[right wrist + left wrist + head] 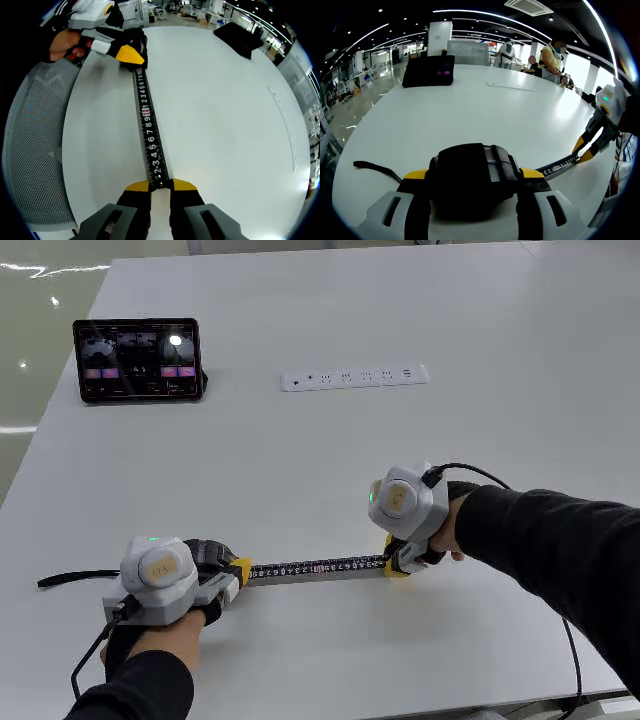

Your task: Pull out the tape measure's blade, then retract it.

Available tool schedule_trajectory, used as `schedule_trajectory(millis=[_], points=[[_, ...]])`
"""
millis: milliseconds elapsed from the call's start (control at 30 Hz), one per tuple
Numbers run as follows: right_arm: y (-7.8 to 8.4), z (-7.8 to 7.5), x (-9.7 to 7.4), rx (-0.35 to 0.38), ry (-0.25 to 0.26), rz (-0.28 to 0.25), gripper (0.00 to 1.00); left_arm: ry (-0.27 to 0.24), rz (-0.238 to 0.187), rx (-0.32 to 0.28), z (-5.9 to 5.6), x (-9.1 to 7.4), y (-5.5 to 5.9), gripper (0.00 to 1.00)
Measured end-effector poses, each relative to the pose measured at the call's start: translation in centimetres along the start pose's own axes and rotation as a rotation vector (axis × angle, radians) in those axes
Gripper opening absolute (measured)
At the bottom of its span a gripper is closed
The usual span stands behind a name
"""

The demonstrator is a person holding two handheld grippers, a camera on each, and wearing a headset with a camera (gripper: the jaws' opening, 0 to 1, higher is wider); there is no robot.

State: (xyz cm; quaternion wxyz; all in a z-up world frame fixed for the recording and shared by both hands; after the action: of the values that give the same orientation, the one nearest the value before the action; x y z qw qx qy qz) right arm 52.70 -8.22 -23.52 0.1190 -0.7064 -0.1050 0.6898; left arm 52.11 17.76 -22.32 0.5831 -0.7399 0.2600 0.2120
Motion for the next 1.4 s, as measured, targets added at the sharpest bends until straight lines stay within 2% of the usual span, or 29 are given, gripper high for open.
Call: schedule_trajectory(millis=[1400], points=[[-1.1, 0.0, 0.3, 0.007, 0.001, -0.006, 0.1, -0.002, 0.006, 0.0, 0.0, 0.0, 0.0, 0.66]])
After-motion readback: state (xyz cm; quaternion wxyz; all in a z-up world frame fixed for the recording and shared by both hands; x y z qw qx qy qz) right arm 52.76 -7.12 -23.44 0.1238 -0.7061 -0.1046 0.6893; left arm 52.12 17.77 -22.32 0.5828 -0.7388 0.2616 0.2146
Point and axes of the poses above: the centre of the closed fingertips' face, and the gripper's own axes: x roughly forward along the fingers, z roughly to its left, y roughly out of its underside, the point moved 4 cm from there along -x, roughly backward along the fingers, and after that the axes turned 10 degrees about -x, right-handed, at the moved point
